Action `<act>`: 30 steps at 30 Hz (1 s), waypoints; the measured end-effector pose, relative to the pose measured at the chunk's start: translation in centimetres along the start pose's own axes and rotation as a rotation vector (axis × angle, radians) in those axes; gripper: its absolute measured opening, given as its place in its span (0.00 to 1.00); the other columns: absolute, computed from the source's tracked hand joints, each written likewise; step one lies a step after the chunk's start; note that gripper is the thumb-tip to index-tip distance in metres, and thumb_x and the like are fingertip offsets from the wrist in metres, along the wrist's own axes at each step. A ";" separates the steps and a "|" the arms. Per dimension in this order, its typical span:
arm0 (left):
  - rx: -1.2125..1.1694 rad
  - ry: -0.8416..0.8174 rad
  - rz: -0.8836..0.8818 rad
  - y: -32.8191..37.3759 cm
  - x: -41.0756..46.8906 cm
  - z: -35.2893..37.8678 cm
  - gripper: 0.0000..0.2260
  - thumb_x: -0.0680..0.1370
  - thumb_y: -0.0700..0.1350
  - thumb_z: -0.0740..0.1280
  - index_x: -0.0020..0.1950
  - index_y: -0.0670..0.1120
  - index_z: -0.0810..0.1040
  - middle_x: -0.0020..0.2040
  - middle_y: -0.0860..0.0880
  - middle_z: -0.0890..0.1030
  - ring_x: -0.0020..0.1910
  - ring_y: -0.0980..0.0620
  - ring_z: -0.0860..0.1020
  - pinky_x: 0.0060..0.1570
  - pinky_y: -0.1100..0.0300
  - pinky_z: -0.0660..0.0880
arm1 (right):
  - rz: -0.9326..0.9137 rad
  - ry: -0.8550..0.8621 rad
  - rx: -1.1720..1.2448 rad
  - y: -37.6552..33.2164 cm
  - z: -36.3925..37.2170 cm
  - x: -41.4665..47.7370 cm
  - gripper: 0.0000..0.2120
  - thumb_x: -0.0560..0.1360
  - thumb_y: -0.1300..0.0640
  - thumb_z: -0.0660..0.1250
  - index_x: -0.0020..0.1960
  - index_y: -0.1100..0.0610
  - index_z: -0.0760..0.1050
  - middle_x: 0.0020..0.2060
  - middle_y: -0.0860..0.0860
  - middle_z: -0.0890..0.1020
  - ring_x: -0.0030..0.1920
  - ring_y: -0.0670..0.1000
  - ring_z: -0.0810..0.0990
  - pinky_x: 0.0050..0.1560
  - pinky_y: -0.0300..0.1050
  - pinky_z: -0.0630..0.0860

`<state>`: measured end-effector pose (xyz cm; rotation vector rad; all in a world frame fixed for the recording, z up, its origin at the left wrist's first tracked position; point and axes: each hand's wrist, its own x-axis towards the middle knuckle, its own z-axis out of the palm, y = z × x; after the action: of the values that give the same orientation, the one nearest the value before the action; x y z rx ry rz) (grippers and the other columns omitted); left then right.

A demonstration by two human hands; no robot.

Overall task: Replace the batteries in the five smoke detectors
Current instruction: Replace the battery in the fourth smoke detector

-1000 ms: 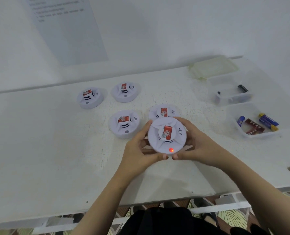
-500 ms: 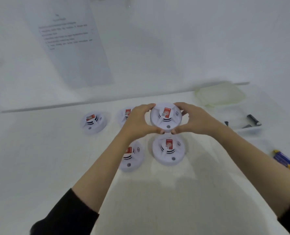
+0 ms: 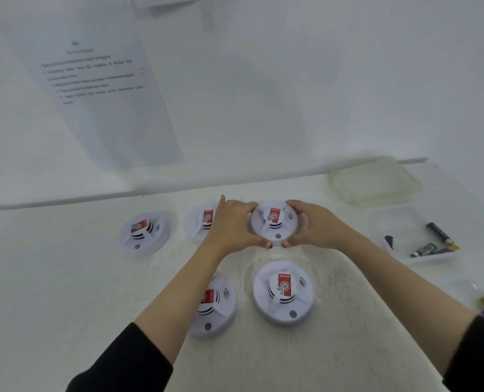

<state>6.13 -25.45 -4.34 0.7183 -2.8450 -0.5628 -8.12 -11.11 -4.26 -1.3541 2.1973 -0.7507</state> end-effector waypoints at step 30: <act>-0.060 0.336 -0.423 -8.4 -19.8 0.3 0.26 0.74 0.56 0.60 0.62 0.39 0.80 0.64 0.40 0.78 0.61 0.40 0.77 0.64 0.52 0.65 | -0.196 0.002 -0.349 -9.3 7.7 4.7 0.45 0.68 0.36 0.68 0.75 0.55 0.54 0.72 0.52 0.65 0.72 0.54 0.61 0.72 0.54 0.53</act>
<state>26.94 -22.58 -9.06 1.2809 -2.3664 -0.5177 0.86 -20.47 -4.38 -1.7574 2.2961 -0.4445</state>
